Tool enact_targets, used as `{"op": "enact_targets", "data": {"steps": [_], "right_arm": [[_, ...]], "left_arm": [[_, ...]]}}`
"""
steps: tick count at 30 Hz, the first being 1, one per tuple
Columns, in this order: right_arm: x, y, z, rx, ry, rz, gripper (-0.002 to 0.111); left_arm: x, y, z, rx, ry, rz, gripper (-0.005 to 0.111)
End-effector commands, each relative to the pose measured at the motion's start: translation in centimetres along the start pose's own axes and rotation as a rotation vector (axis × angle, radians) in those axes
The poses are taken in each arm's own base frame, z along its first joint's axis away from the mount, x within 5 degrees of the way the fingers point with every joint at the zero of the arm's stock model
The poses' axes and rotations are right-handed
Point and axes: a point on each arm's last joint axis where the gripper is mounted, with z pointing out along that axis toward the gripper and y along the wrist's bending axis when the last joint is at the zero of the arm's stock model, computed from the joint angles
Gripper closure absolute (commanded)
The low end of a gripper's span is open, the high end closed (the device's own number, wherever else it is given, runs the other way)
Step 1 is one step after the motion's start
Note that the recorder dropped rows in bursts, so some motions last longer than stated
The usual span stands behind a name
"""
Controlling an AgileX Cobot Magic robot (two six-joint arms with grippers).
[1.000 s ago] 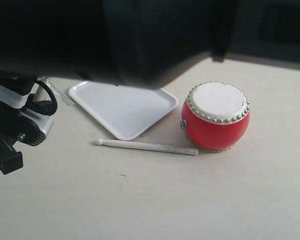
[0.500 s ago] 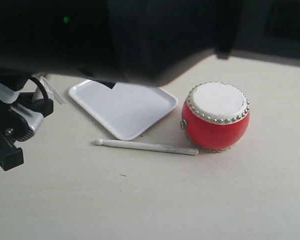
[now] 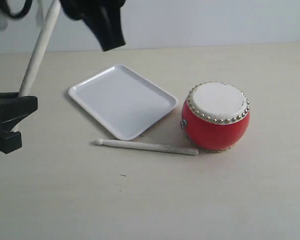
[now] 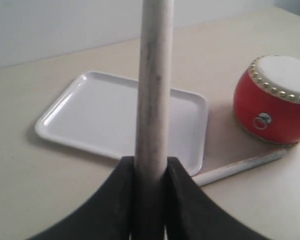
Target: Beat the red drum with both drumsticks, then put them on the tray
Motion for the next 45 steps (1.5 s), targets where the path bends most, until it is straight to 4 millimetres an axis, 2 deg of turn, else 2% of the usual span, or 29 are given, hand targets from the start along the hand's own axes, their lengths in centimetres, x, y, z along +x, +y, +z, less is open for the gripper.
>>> {"op": "enact_targets", "data": {"steps": [1, 5, 8, 11, 14, 18, 22, 28, 31, 37, 45], "right_arm": [[6.1, -2.2, -0.6, -0.082, -0.009, 0.300, 0.051], [10.1, -2.8, 0.1, -0.207, -0.035, 0.547, 0.051], [10.8, -2.5, 1.0, -0.349, -0.115, 0.649, 0.051], [10.5, -1.5, 2.0, -0.448, -0.158, 0.644, 0.051], [9.8, 0.0, 3.9, -0.512, -0.124, 0.600, 0.051], [8.8, 3.1, 7.5, -0.618, -0.036, 0.532, 0.051], [8.0, 7.2, 11.4, -0.729, 0.071, 0.455, 0.051], [6.7, 11.2, 15.3, -0.805, -0.011, 0.410, 0.055], [7.3, 12.2, 16.8, -0.898, -0.029, 0.483, 0.057], [10.4, 12.8, 19.1, -0.987, 0.025, 0.641, 0.057], [10.0, 13.5, 19.8, -1.017, 0.002, 0.635, 0.057]], "left_arm": [[0.1, 0.5, 0.0, -0.063, 0.021, -0.053, 0.107], [0.2, 0.6, 0.0, -0.072, 0.028, -0.078, 0.107], [0.2, 0.7, 0.0, -0.077, 0.031, -0.097, 0.107], [0.2, 0.7, 0.0, -0.082, 0.035, -0.102, 0.107], [0.3, 0.8, 0.0, -0.090, 0.041, -0.102, 0.107], [0.5, 1.0, -0.1, -0.112, 0.060, -0.103, 0.107], [0.6, 1.0, -0.1, -0.120, 0.067, -0.103, 0.107], [0.6, 1.0, -0.1, -0.120, 0.067, -0.107, 0.107], [0.6, 1.0, -0.1, -0.120, 0.067, -0.107, 0.107], [0.6, 1.0, -0.1, -0.120, 0.067, -0.107, 0.107], [0.6, 1.0, -0.1, -0.120, 0.067, -0.107, 0.107]]}}
